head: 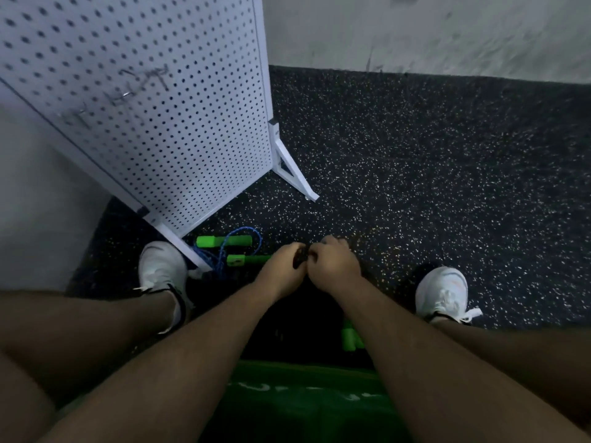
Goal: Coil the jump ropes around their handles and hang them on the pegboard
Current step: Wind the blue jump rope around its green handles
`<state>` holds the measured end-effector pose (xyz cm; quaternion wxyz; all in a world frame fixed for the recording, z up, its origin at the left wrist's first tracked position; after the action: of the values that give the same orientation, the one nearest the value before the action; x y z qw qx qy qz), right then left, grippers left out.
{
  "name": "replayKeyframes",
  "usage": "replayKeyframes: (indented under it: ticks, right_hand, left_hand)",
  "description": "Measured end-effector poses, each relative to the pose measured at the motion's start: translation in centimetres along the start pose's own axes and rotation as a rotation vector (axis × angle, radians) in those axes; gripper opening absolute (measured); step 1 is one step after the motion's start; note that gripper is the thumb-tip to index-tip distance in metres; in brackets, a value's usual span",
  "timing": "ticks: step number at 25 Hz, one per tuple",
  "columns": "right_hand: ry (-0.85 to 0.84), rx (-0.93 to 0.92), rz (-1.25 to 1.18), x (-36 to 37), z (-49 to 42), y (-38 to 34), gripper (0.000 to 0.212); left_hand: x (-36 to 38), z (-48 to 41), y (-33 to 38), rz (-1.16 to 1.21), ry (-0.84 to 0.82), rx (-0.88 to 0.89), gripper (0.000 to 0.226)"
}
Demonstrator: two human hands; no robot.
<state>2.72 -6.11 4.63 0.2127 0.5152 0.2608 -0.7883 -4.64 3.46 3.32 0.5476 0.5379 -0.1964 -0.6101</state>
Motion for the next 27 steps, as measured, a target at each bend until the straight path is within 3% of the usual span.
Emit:
replayKeyframes:
  ticks: [4,9,12,15,18,21,24,27]
  right_hand:
    - [-0.040,-0.159,-0.018,2.8,-3.9,-5.9,0.036]
    - [-0.161,-0.240,0.030,7.5,-9.5,-11.1,0.037]
    - [-0.254,-0.275,0.093,10.2,-12.0,-12.4,0.043]
    - [-0.306,-0.268,0.085,12.1,-13.4,-12.4,0.044]
    - [-0.340,-0.259,0.058,12.8,-13.9,-11.4,0.043]
    - [-0.325,-0.239,0.049,12.5,-13.9,-10.3,0.042]
    - [-0.279,-0.241,0.057,11.2,-13.8,-9.7,0.041]
    - [-0.121,-0.260,0.112,8.4,-13.4,-8.9,0.036]
  left_hand:
    - [-5.5,-1.1,-6.2,-0.042,0.060,-0.128,0.036]
    - [-9.3,-4.9,-13.4,-0.212,0.065,-0.293,0.040]
    - [-10.7,-7.0,-16.6,-0.403,-0.007,-0.393,0.060]
    - [-11.3,-9.9,-18.1,-0.446,-0.143,-0.445,0.073]
    - [-11.3,-11.6,-18.5,-0.634,-0.316,-0.354,0.083]
    - [-10.7,-11.2,-17.9,-0.890,-0.386,-0.195,0.085]
    - [-9.7,-10.2,-17.2,-0.949,-0.341,-0.123,0.078]
    - [-9.6,-10.1,-15.0,-0.849,-0.251,-0.097,0.070]
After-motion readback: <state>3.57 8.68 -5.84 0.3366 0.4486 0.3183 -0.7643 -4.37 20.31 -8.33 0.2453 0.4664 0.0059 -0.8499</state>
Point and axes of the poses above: each hand's wrist, its own z-axis away from the middle knuckle, its own x-axis out of the palm, y = z × x, the point moved 5 cm from there along -z, towards the middle knuckle, and after that the axes turned 11 degrees about z, right-handed, at the moved point
